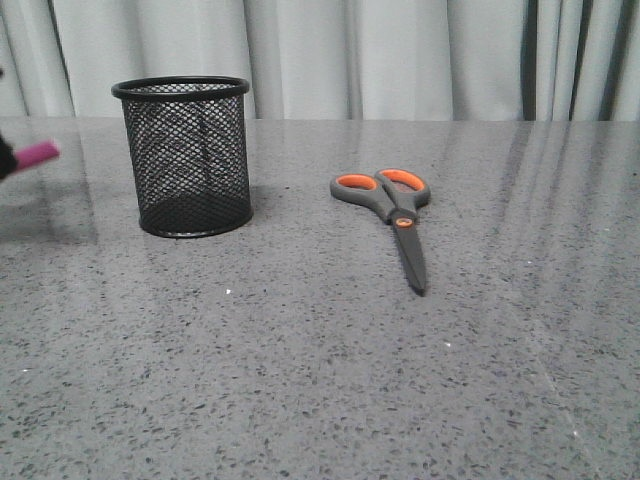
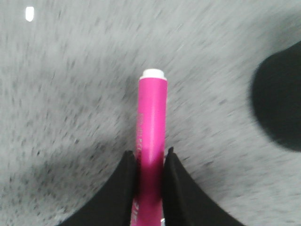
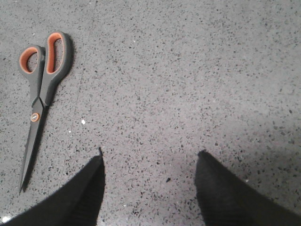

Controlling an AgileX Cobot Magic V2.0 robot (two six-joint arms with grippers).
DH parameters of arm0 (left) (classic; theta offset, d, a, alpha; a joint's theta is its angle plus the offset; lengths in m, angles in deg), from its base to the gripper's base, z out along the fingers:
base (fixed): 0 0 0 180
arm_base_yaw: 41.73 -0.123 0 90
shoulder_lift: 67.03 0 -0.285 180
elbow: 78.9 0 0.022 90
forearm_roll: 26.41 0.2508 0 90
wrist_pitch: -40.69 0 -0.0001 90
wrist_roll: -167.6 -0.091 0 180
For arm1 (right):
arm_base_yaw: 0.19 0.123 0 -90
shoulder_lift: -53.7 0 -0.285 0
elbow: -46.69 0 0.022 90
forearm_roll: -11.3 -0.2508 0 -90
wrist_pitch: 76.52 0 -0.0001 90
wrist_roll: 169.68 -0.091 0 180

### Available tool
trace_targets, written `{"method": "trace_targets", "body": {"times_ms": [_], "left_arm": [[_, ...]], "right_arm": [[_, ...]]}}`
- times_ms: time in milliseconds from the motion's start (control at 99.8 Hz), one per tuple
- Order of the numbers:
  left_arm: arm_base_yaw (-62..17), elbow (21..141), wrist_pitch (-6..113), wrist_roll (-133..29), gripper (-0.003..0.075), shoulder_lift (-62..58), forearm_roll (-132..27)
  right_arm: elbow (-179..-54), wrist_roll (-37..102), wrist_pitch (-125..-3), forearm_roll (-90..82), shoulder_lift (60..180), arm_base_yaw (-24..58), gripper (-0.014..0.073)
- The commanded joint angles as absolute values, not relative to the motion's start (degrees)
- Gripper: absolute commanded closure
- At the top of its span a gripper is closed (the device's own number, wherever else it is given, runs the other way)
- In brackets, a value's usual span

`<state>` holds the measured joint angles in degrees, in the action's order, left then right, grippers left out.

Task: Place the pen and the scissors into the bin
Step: 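Lift the pink marker with the left gripper toward the mesh cup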

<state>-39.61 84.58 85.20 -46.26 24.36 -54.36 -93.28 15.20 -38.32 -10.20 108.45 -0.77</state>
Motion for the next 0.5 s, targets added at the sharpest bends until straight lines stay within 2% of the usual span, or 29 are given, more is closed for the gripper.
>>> {"method": "trace_targets", "body": {"times_ms": [0,241,361,491], "left_arm": [[-39.5,86.7,83.5,-52.1,0.0742,18.9,-63.6],[-37.0,86.6,77.3,-65.4,0.0742,11.1,-82.4],[-31.5,86.6,74.6,-71.4,0.0742,10.5,-89.2],[-23.8,86.6,68.3,-74.6,0.0742,11.2,-89.2]], "right_arm": [[-95.2,15.7,-40.6,-11.0,108.4,-1.1,0.0212],[-95.2,15.7,-40.3,-11.0,108.4,-1.1,0.0212],[-95.2,15.7,-40.3,-11.0,108.4,-1.1,0.0212],[-95.2,15.7,-40.2,-11.0,108.4,-1.1,0.0212]]}}
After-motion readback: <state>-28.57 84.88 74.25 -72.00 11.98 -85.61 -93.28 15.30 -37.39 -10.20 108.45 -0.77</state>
